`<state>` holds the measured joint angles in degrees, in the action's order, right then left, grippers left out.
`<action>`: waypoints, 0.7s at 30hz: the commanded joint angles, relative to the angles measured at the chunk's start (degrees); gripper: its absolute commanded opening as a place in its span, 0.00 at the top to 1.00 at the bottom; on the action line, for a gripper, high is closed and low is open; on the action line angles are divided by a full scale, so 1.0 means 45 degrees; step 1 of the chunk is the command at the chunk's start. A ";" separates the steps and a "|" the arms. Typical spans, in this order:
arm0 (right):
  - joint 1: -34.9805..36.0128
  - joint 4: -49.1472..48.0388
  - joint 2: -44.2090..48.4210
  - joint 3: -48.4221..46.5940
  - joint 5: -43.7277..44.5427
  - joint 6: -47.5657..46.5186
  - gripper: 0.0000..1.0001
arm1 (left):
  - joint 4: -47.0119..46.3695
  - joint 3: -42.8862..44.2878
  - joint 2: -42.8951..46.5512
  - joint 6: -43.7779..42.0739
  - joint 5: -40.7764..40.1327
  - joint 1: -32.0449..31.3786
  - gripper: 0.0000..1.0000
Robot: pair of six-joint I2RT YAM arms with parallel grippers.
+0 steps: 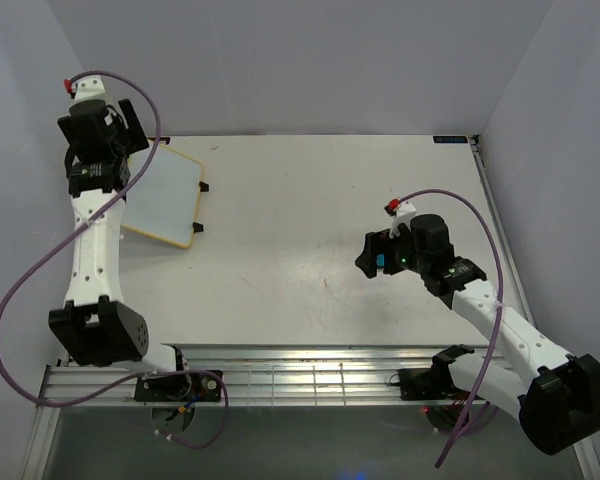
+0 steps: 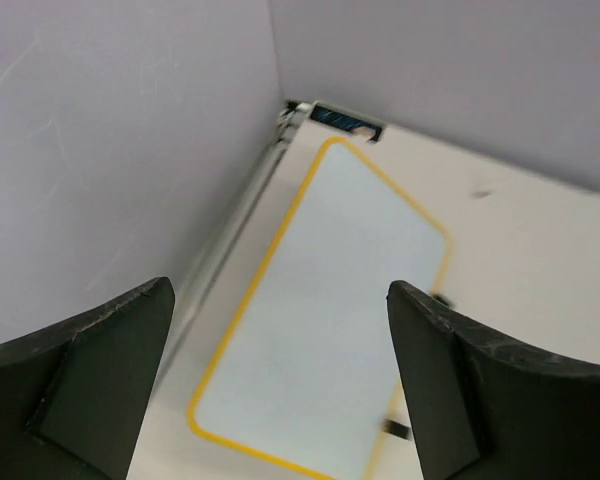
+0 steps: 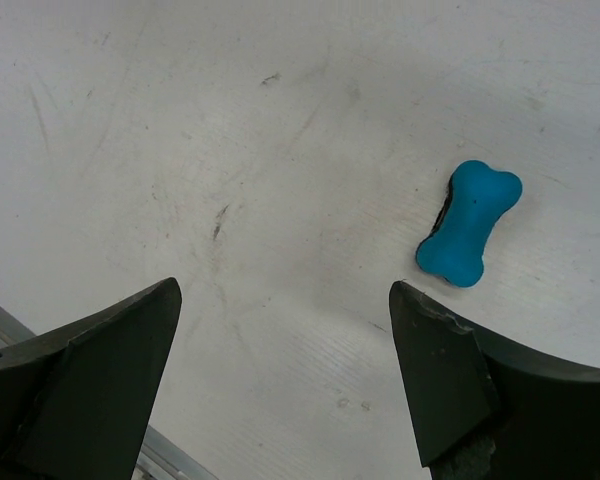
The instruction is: Erase the whiteboard
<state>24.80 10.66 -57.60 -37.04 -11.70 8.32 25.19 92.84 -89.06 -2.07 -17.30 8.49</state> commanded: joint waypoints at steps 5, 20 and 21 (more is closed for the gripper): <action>0.0095 0.1516 0.1081 -0.2275 0.2520 0.0145 0.10 | 0.2176 -0.3320 0.5409 0.5615 0.4347 -0.0110 0.02; 0.0076 0.5658 0.3736 -0.5559 0.6175 -0.0871 0.10 | 0.2938 -0.8850 1.4416 0.2280 0.2927 -0.2783 0.02; 0.0095 0.5737 0.4164 -0.5443 0.6195 -0.0930 0.10 | 0.2763 -0.9240 1.4748 0.2024 0.2849 -0.3017 0.02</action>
<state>24.88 32.12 -42.30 -59.53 12.16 5.85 38.17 54.08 -26.11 11.68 -3.86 -2.92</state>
